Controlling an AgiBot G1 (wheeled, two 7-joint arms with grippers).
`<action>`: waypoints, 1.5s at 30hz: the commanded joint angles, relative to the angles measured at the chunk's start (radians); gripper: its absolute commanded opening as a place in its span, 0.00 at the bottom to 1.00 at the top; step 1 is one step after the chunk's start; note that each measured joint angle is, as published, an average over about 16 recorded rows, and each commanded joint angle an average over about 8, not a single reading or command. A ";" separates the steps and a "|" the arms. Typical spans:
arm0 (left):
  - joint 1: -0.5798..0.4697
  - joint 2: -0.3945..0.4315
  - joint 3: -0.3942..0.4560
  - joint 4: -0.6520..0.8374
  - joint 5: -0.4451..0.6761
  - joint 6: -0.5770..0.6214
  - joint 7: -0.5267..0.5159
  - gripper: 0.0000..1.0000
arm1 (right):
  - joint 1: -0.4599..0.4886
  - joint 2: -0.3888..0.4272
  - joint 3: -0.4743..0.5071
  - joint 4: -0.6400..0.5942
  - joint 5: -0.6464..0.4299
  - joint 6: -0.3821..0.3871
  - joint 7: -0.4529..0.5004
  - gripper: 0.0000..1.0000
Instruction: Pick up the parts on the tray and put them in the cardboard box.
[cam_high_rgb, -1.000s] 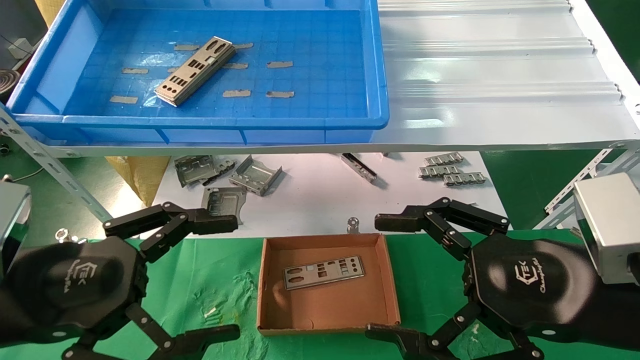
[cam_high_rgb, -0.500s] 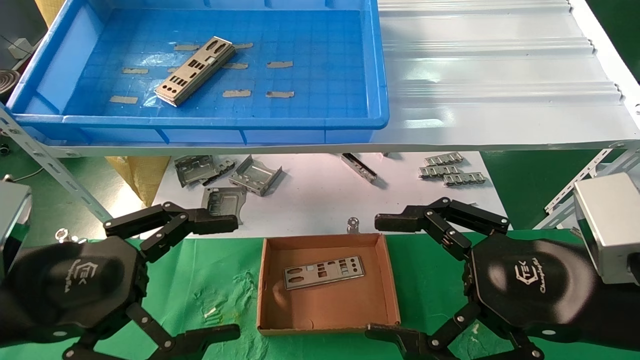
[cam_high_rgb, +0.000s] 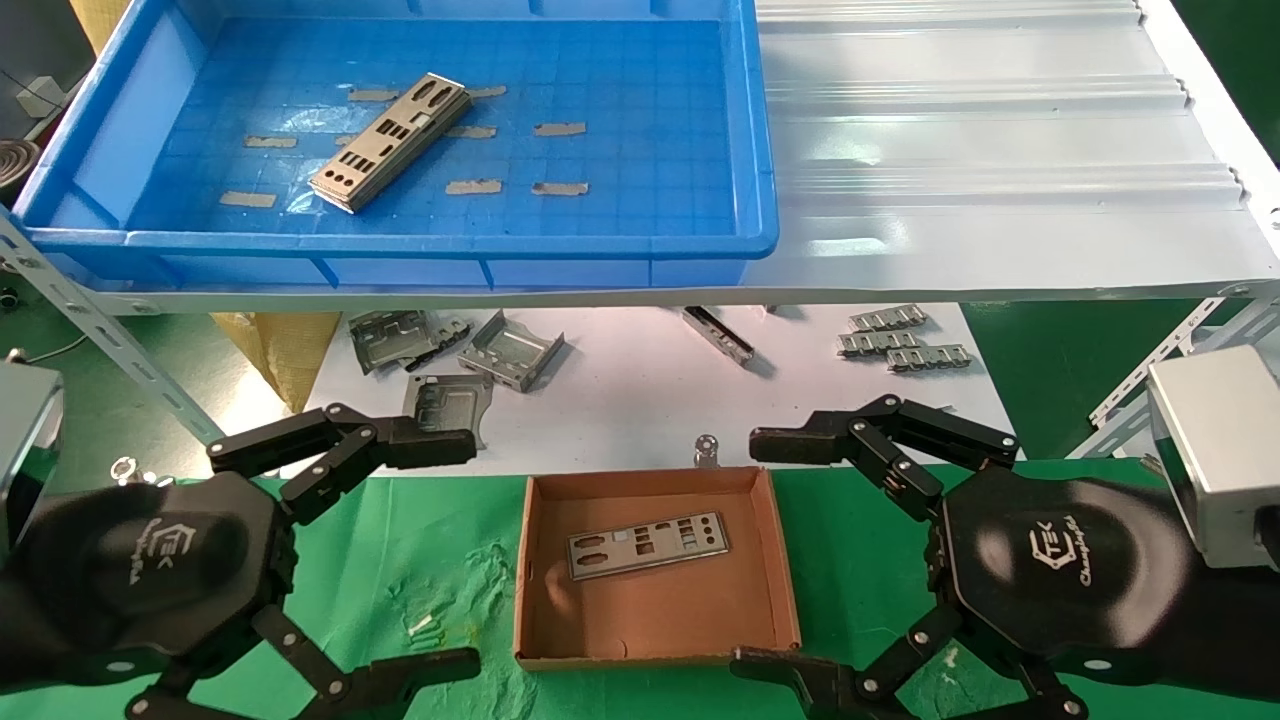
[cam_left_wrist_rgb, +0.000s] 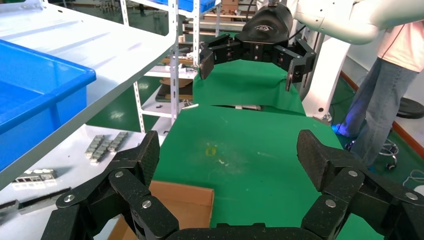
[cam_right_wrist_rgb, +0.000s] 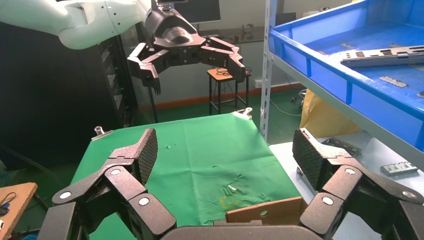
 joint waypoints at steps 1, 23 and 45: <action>0.000 0.000 0.000 0.000 0.000 0.000 0.000 1.00 | 0.000 0.000 0.000 0.000 0.000 0.000 0.000 1.00; 0.000 0.000 0.000 0.000 0.000 0.000 0.000 1.00 | 0.000 0.000 0.000 0.000 0.000 0.000 0.000 1.00; 0.000 0.000 0.000 0.000 0.000 0.000 0.000 1.00 | 0.000 0.000 0.000 0.000 0.000 0.000 0.000 1.00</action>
